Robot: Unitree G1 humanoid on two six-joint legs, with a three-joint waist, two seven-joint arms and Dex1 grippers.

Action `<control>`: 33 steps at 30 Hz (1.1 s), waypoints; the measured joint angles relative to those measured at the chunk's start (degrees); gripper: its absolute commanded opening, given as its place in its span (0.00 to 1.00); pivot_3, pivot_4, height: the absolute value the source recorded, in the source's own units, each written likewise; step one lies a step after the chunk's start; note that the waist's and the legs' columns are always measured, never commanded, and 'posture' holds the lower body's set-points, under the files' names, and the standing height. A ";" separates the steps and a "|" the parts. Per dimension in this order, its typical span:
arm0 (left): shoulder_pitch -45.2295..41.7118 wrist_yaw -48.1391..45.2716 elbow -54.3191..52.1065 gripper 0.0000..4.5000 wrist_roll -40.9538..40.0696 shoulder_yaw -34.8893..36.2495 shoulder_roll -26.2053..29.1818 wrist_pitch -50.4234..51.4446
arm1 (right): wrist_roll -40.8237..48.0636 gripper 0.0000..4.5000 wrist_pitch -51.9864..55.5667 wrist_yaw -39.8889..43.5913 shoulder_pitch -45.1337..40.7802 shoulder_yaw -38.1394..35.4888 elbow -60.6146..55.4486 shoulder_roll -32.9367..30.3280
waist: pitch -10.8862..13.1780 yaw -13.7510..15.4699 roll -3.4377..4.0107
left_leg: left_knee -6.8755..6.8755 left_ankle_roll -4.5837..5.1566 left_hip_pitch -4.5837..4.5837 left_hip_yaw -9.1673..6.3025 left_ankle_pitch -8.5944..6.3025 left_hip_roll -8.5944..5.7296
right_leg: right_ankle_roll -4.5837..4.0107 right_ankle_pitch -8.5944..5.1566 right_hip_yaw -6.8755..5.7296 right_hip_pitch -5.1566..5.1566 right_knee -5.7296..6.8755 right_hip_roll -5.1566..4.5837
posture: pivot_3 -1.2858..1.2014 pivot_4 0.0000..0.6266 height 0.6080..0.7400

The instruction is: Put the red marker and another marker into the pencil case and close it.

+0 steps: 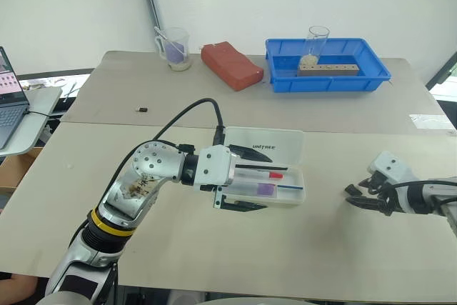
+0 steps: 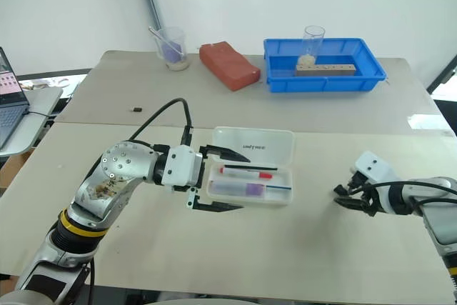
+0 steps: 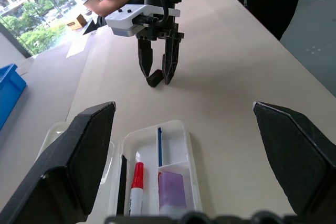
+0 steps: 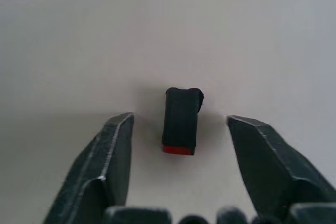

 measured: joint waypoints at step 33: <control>3.19 -0.40 -2.12 1.00 0.20 -0.20 6.42 2.86 | -2.89 0.50 -4.08 7.48 -13.47 16.15 -13.31 8.17 | -0.07 0.30 0.28 | 0.01 0.02 -0.10 -0.01 -0.02 -0.01 | 0.02 -0.01 0.02 -0.15 0.05 0.00 | 0.52 0.24 1.00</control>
